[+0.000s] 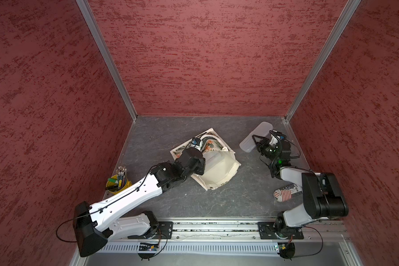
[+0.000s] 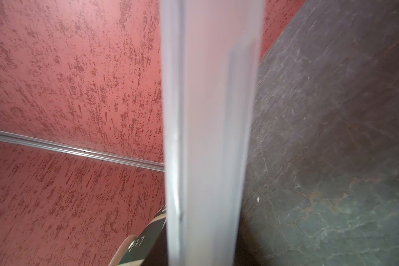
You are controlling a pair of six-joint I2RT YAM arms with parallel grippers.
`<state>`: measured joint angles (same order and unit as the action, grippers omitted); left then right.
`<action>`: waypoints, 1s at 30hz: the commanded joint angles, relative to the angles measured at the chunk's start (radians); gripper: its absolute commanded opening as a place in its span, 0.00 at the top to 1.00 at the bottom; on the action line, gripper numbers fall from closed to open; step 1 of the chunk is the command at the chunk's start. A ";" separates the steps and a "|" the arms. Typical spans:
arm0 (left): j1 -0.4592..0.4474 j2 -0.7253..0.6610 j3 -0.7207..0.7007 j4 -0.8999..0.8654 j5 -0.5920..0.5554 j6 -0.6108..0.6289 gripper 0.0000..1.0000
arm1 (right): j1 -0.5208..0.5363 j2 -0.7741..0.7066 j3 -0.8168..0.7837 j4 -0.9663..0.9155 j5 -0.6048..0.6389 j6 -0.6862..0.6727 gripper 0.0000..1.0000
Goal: Take out the pencil case from the canvas bag
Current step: Place the pencil case at the center of the board.
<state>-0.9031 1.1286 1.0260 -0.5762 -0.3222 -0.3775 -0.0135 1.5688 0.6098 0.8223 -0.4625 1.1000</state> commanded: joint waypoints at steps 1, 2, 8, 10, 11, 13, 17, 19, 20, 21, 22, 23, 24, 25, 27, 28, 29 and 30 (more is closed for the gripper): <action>-0.013 -0.027 -0.007 0.099 0.010 -0.010 1.00 | -0.016 0.075 0.072 0.004 0.006 0.015 0.70; -0.011 -0.025 -0.013 0.110 0.019 -0.009 1.00 | -0.021 0.103 0.103 -0.025 -0.003 0.017 0.71; -0.012 0.058 0.077 0.080 0.052 0.051 1.00 | -0.032 0.174 0.126 -0.014 0.029 0.059 0.71; -0.013 0.081 0.099 0.076 0.062 0.034 1.00 | -0.032 0.205 0.136 -0.015 0.023 0.067 0.70; -0.015 0.085 0.100 0.092 0.075 0.016 1.00 | -0.032 0.230 0.148 -0.015 0.011 0.070 0.70; -0.027 0.078 0.078 0.143 0.090 -0.006 1.00 | -0.034 0.274 0.171 -0.016 -0.012 0.076 0.70; -0.042 0.063 0.050 0.171 0.073 -0.031 1.00 | -0.034 0.301 0.157 0.018 0.004 0.074 0.70; -0.040 0.065 0.050 0.149 0.062 -0.038 1.00 | -0.035 0.302 0.141 0.026 0.024 0.063 0.70; -0.040 0.065 0.050 0.148 0.063 -0.038 1.00 | -0.037 0.302 0.142 0.012 0.031 0.047 0.70; -0.039 0.063 0.049 0.148 0.065 -0.039 1.00 | -0.040 0.305 0.148 -0.008 0.036 0.036 0.70; -0.039 0.065 0.053 0.146 0.069 -0.037 1.00 | -0.042 0.310 0.156 -0.026 0.037 0.024 0.70; -0.040 0.066 0.058 0.143 0.071 -0.035 1.00 | -0.047 0.319 0.168 -0.042 0.028 0.014 0.70; -0.040 0.069 0.062 0.138 0.071 -0.034 1.00 | -0.049 0.328 0.186 -0.061 0.016 0.007 0.70; -0.040 0.069 0.067 0.133 0.070 -0.032 1.00 | -0.051 0.342 0.203 -0.084 0.010 -0.002 0.70; -0.040 0.066 0.064 0.128 0.066 -0.032 1.00 | -0.051 0.366 0.235 -0.119 0.010 -0.012 0.70; -0.041 0.062 0.059 0.130 0.065 -0.035 1.00 | -0.052 0.380 0.246 -0.129 0.014 -0.012 0.70; -0.042 0.057 0.048 0.131 0.064 -0.041 1.00 | -0.053 0.392 0.257 -0.132 0.016 -0.010 0.70; -0.043 0.048 0.039 0.138 0.064 -0.052 1.00 | -0.054 0.401 0.268 -0.140 0.018 -0.011 0.70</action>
<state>-0.9390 1.2209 1.0702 -0.5144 -0.2661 -0.3992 -0.0608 1.9484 0.8417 0.7113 -0.4583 1.1122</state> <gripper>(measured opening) 0.107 0.302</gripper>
